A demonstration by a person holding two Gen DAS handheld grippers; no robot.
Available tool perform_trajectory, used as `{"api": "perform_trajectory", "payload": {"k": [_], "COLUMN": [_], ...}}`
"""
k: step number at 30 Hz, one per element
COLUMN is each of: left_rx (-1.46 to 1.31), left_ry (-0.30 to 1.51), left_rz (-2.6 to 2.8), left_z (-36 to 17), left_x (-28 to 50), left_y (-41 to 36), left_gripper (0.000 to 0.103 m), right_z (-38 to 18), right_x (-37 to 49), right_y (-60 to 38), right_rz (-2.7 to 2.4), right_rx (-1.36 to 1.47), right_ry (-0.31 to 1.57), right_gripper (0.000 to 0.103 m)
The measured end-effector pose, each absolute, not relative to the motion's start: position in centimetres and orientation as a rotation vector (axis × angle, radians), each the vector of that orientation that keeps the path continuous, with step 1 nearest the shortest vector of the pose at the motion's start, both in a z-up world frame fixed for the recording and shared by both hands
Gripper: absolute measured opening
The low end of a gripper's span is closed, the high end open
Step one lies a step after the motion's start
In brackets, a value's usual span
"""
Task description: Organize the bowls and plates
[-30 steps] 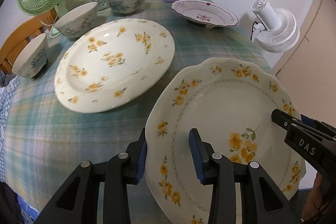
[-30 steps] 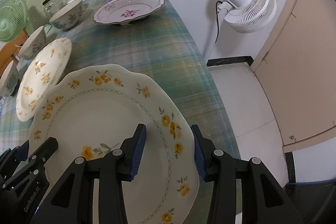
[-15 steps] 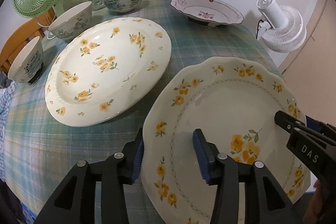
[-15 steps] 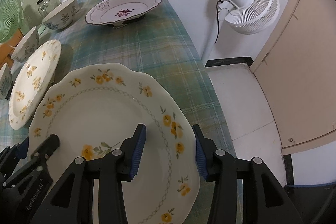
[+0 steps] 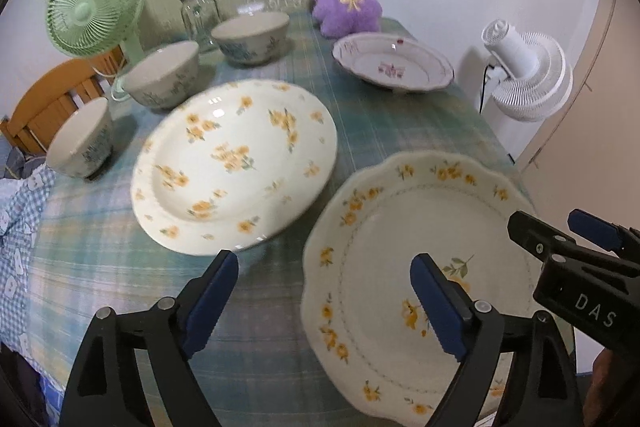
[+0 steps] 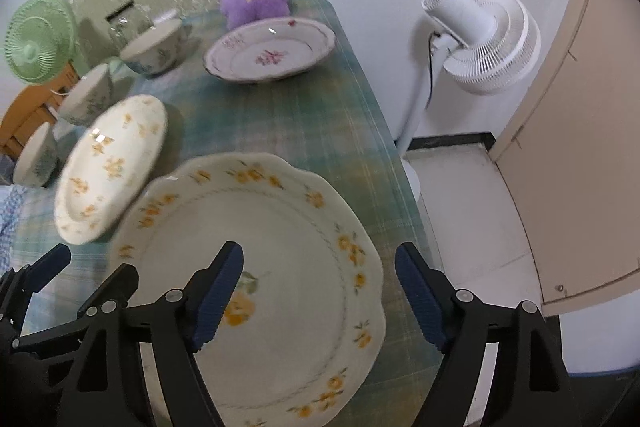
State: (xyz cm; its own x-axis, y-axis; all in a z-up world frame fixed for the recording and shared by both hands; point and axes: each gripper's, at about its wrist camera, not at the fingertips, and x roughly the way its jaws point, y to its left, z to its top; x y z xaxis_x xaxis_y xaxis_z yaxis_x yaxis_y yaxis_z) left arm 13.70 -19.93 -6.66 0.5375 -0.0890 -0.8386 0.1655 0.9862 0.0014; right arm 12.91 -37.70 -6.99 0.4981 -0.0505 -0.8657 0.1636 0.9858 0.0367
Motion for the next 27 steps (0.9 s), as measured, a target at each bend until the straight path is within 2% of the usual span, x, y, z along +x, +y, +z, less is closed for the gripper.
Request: {"api": "perform_trajectory", "payload": {"k": [15, 27], "left_rx": [0.058, 0.052], "left_ry": [0.947, 0.968], "left_rz": [-0.106, -0.089], "left_z": [-2.9, -3.6], "left_x": [15.8, 21.4], "left_y": [-13.2, -7.5], "left_gripper": [0.089, 0.087], "right_z": [-1.6, -1.7], "right_x": [14.4, 19.8], "right_y": [-30.1, -23.9], "right_rz": [-0.076, -0.104], "right_rx": [0.069, 0.088], "right_ry": [0.957, 0.974], "right_gripper": [0.081, 0.081]}}
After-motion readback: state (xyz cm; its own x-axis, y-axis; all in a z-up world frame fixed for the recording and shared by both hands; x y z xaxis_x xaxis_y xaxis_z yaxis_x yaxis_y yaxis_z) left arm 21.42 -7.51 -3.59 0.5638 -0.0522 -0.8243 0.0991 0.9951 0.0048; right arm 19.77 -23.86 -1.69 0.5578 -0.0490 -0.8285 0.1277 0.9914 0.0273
